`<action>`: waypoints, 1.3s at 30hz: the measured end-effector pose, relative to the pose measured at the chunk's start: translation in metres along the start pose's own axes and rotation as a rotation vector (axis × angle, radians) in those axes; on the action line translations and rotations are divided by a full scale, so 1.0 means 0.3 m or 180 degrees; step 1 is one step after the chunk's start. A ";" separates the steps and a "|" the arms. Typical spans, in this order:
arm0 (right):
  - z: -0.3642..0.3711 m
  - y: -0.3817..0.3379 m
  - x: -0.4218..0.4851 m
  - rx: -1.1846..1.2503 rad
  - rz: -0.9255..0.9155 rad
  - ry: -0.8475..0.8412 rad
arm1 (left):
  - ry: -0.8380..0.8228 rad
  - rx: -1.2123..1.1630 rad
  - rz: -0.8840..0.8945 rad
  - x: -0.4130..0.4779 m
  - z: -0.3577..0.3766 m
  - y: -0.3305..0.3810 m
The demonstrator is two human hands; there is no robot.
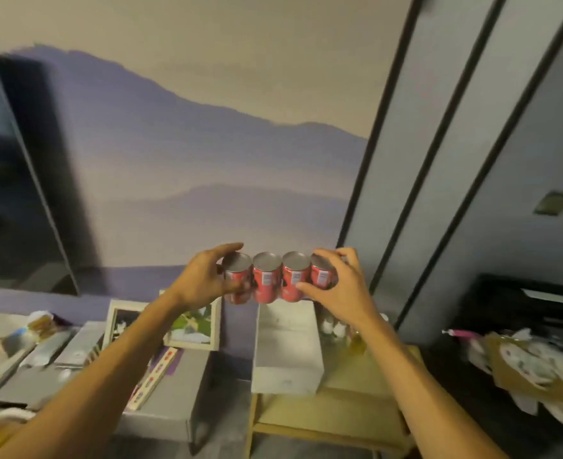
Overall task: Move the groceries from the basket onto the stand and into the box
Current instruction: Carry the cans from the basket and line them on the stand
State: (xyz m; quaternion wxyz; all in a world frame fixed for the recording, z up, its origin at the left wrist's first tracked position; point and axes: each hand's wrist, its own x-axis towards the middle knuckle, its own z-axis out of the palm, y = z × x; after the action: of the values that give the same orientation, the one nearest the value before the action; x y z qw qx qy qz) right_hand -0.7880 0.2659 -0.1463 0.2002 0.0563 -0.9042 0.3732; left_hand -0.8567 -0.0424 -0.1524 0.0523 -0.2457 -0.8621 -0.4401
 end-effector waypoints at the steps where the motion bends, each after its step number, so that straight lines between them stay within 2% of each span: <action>1: -0.080 0.063 -0.043 -0.0055 0.0051 0.0063 | -0.0075 -0.0048 0.0028 0.019 0.094 0.054; 8: -0.488 0.428 -0.256 -0.0369 0.0387 0.0278 | -0.0453 -0.0289 0.0216 0.118 0.613 0.323; 15: -0.555 0.677 -0.292 -0.0350 0.0649 0.0569 | -0.0543 -0.0361 0.0170 0.267 0.871 0.365; 20: -0.476 0.835 -0.243 -0.0194 0.0780 0.0609 | -0.0602 -0.0400 0.0095 0.368 0.994 0.257; 24: -0.380 0.994 -0.196 -0.0253 0.0785 0.0590 | -0.0572 -0.0420 -0.0182 0.419 1.114 0.140; 32: -0.137 1.416 -0.186 -0.0312 0.0726 0.0400 | -0.0425 -0.0184 -0.0958 0.420 1.514 -0.151; 39: 0.174 1.800 -0.257 -0.0051 0.0814 0.0310 | -0.0204 -0.0062 -0.1346 0.373 1.844 -0.462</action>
State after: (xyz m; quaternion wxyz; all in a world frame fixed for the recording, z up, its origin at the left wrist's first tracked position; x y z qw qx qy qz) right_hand -0.8701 0.6120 -0.5630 0.1951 -0.0793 -0.8961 0.3907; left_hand -0.9501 0.3656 -0.5555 -0.0709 -0.0737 -0.8914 -0.4415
